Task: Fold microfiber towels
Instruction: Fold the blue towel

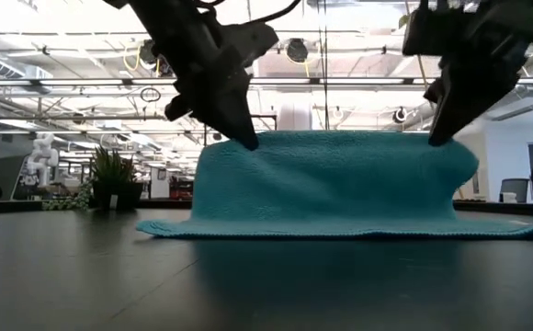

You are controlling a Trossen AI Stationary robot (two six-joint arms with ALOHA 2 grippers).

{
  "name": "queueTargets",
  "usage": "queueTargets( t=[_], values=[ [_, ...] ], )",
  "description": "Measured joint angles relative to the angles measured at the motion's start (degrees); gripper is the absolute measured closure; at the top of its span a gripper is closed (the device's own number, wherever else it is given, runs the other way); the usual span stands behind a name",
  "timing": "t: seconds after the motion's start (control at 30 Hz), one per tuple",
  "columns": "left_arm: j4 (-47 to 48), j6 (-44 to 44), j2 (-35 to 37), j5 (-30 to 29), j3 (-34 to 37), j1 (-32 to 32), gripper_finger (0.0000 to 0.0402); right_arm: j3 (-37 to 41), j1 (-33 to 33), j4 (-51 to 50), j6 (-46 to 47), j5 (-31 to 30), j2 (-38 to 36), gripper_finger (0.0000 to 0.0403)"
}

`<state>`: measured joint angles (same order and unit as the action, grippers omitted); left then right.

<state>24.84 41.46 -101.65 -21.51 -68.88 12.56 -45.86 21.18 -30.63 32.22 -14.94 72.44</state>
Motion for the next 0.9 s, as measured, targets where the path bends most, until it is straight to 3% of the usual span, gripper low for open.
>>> queueTargets(
  t=[0.43, 0.6, 0.9],
  values=[
    [0.18, 7.79, -2.37, 0.25, 0.06, 7.62, 0.0397, -4.60, 8.86, 2.07, 7.63, 0.18, 9.10, 0.0403],
    [-1.35, 10.98, -4.55, 2.97, 0.02, 10.24, 0.0397, -4.60, 9.69, 3.50, 7.70, 2.47, 12.54, 0.0403],
    [-1.91, 13.14, -4.92, 6.33, 0.02, 13.02, 0.0362, -4.54, 9.69, 4.67, 3.19, 7.71, 13.75, 0.0397]
  ],
)
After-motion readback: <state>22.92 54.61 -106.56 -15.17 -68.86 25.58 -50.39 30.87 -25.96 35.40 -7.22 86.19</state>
